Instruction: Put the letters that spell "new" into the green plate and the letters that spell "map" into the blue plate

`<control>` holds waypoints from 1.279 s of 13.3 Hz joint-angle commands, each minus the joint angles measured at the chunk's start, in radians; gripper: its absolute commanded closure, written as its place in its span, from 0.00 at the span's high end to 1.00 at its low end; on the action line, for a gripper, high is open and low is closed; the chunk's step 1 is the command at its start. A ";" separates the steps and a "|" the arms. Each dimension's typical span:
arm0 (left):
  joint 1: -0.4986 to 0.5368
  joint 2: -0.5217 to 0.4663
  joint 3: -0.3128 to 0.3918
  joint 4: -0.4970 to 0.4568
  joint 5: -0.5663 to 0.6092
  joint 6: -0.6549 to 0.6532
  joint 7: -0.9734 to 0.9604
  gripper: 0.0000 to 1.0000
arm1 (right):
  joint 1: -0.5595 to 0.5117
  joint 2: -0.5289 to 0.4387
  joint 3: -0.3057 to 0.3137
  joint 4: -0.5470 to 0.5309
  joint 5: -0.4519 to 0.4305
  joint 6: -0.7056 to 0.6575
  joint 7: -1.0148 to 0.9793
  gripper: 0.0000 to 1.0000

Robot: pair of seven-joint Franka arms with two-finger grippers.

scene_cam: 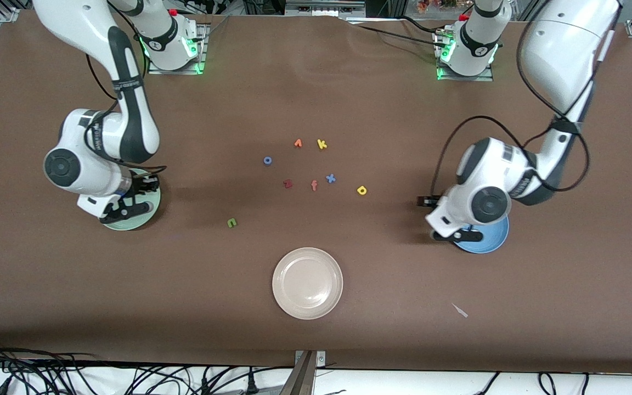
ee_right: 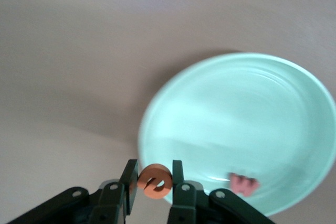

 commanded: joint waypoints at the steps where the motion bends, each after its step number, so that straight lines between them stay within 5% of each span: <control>1: -0.075 0.010 -0.005 0.024 0.003 0.045 -0.203 1.00 | -0.079 0.056 0.001 0.010 0.032 0.003 -0.083 0.48; 2: -0.117 0.012 -0.005 0.023 -0.010 0.061 -0.241 1.00 | -0.081 0.061 0.003 0.013 0.083 -0.009 -0.074 0.99; 9: -0.215 0.075 -0.003 -0.070 -0.099 0.338 -0.701 1.00 | 0.065 0.048 0.010 0.081 0.117 -0.010 0.229 1.00; 12: -0.219 0.072 -0.003 -0.146 -0.090 0.438 -0.743 0.97 | 0.072 0.057 0.105 0.140 0.118 0.002 0.367 1.00; 14: -0.222 0.072 -0.003 -0.180 -0.090 0.518 -0.746 0.81 | 0.072 0.111 0.151 0.214 0.118 0.005 0.359 1.00; 17: -0.218 0.069 -0.001 -0.181 -0.087 0.518 -0.746 0.35 | 0.075 0.159 0.222 0.256 0.109 0.081 0.348 1.00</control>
